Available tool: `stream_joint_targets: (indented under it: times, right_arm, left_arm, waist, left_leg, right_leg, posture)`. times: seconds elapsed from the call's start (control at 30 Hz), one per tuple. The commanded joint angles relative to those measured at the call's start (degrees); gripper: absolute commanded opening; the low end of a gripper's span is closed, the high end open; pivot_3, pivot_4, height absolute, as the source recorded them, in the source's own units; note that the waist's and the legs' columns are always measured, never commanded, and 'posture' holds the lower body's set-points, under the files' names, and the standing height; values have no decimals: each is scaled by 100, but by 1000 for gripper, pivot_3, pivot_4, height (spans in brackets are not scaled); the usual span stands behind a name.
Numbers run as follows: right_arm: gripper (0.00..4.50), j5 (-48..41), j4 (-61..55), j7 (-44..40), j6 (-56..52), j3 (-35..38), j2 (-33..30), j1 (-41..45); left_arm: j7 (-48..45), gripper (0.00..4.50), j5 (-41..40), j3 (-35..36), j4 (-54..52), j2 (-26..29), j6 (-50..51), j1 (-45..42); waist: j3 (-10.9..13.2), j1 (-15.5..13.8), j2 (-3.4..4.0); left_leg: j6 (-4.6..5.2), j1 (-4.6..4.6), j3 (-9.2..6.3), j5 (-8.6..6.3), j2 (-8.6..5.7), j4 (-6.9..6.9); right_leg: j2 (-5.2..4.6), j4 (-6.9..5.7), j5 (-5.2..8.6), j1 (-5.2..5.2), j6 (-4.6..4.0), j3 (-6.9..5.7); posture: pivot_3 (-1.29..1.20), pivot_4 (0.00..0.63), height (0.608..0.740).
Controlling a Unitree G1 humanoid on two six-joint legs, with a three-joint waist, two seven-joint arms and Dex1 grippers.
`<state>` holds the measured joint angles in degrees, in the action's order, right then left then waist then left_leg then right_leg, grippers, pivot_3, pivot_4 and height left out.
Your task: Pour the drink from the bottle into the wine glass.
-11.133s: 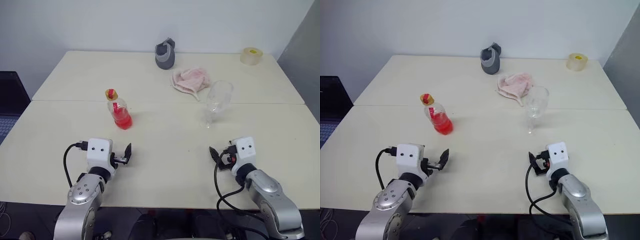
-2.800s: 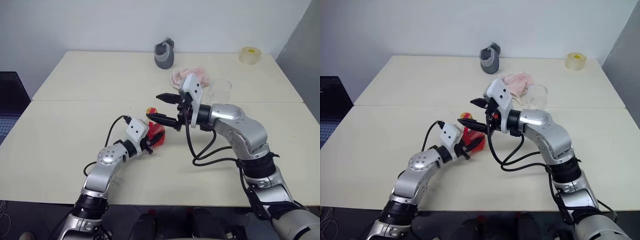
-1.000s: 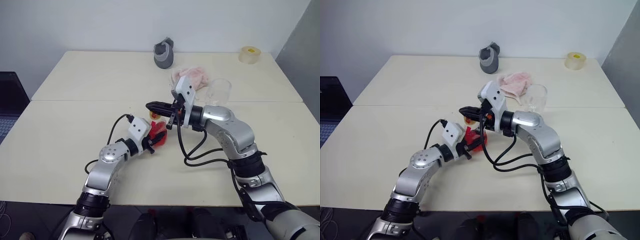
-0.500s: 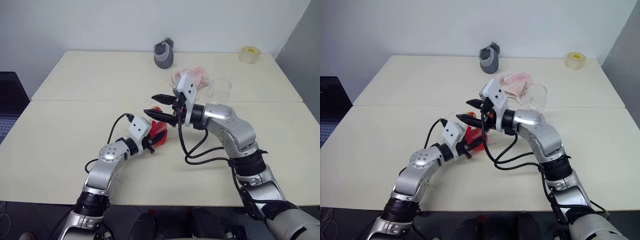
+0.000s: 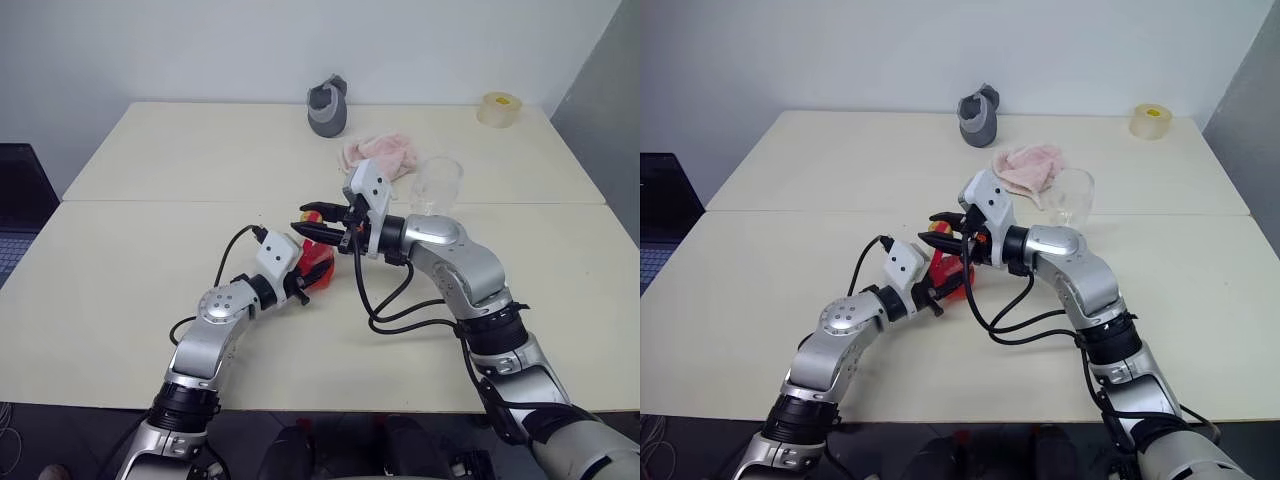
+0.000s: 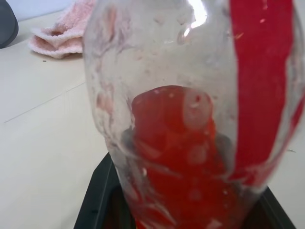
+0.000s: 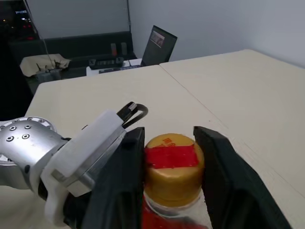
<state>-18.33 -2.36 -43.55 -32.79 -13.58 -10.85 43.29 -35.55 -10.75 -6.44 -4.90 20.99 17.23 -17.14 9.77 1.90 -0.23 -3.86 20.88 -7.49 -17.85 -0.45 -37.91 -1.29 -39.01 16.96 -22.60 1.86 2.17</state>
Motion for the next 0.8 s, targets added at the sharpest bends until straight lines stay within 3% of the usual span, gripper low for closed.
stream_joint_targets:
  times: [0.03, 0.23, 0.6, 0.8]
  right_arm:
    - [1268, -63, -128, 29, 142, 151, 12, 3]
    - [1268, -229, -244, -113, 136, 114, 78, 109]
    - [1268, -751, 508, -2590, 380, -220, -123, 1139]
    - [1268, -651, 825, -3024, 571, -243, 3, 1487]
  left_arm:
    - [-5, 1552, -99, 87, -363, -23, -61, -74]
    - [-166, 1552, -156, 30, -736, 128, -64, 186]
    - [-937, 1552, -746, 54, -2085, 887, 162, 572]
    - [-901, 1552, -834, 104, -2099, 945, 223, 601]
  waist:
    - [0, 0, 0]
    - [0, 3, 0]
    - [3, 10, 1]
    - [3, 10, 2]
  left_leg:
    - [0, 0, 0, 0, 0, 0]
    - [0, 0, 1, 0, 1, 1]
    - [18, -2, -4, -10, 2, 2]
    - [16, 0, -1, -9, 2, 2]
  right_leg:
    - [0, 0, 0, 0, 0, 0]
    - [0, 0, 0, -2, 0, 1]
    - [1, 0, -1, 1, 0, -3]
    - [1, 1, 0, -2, -1, 0]
  posture:
    - [0, 150, 740]
    - [0, 150, 740]
    - [0, 150, 740]
    - [0, 150, 740]
